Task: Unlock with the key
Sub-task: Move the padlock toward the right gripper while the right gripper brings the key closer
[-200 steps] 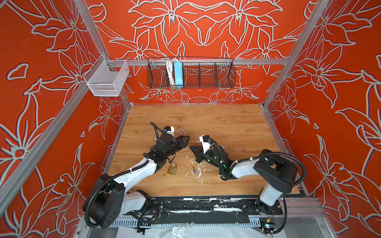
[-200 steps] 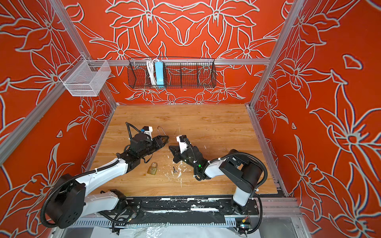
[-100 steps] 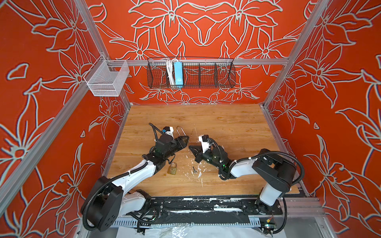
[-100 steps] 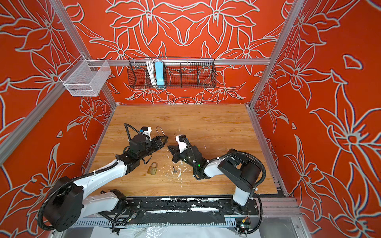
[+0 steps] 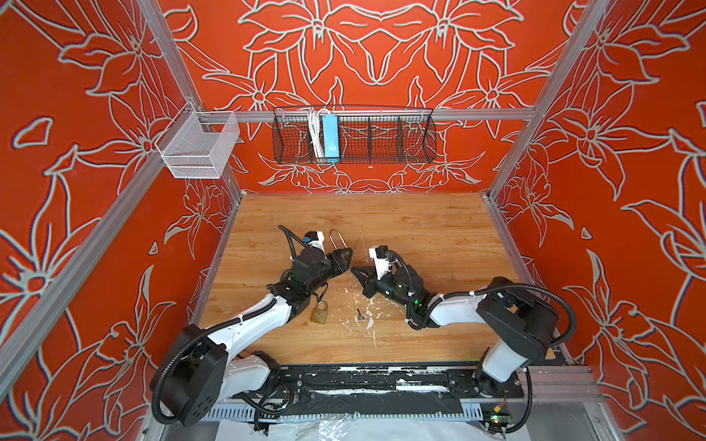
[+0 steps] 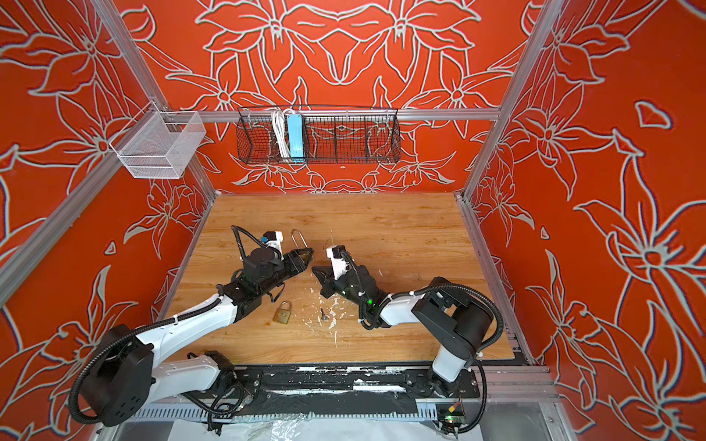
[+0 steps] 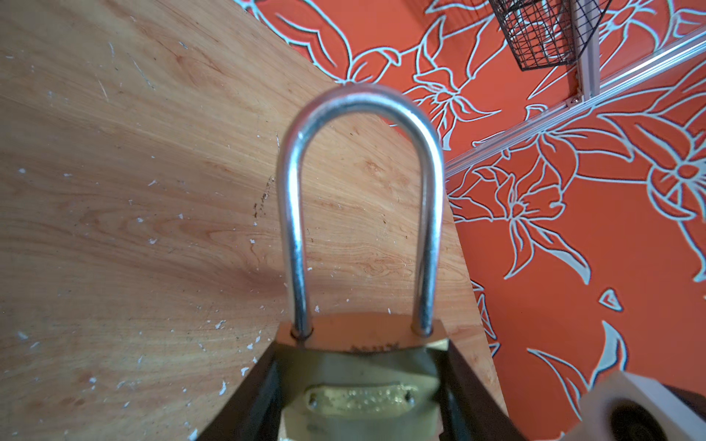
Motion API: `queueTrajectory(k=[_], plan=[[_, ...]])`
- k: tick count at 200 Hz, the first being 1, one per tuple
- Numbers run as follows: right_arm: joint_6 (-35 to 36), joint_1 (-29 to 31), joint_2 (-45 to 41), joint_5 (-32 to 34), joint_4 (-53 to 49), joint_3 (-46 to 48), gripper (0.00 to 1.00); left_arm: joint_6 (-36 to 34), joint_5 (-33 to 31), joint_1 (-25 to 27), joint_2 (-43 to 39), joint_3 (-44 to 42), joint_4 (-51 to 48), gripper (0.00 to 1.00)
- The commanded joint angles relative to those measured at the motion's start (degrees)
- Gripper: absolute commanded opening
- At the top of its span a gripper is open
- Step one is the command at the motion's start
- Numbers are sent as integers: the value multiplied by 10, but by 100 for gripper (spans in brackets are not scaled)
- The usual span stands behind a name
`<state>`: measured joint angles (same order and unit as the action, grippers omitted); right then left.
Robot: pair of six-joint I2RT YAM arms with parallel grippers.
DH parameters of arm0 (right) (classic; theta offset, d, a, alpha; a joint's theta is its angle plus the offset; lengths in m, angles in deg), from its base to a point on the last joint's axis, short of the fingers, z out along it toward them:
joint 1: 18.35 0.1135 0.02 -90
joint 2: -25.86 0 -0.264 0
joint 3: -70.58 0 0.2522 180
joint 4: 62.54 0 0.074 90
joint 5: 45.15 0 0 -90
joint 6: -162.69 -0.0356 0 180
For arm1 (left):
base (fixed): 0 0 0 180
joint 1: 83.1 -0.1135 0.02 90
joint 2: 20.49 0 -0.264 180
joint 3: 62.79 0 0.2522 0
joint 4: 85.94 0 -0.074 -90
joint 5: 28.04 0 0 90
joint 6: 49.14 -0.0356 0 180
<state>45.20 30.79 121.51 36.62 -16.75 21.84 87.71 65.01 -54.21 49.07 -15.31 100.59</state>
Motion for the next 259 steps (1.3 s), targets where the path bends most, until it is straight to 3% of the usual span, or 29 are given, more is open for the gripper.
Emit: queueTrajectory(k=[1,31,86,120,169,259], plan=[[2,-5,-11,0,93,-46,0,-10,118,45,9,-1,-22,0],[24,-5,-6,-16,114,-37,0,-19,174,47,21,24,-30,0],[66,-19,-105,12,-12,-41,0,-60,168,52,66,56,-64,0],[59,-23,-119,23,-7,-33,0,-47,159,71,80,47,-31,0],[12,-23,-76,17,72,-29,0,-54,65,107,62,22,-15,0],[-4,-29,-149,84,-61,-42,0,-67,-5,127,70,8,7,0]])
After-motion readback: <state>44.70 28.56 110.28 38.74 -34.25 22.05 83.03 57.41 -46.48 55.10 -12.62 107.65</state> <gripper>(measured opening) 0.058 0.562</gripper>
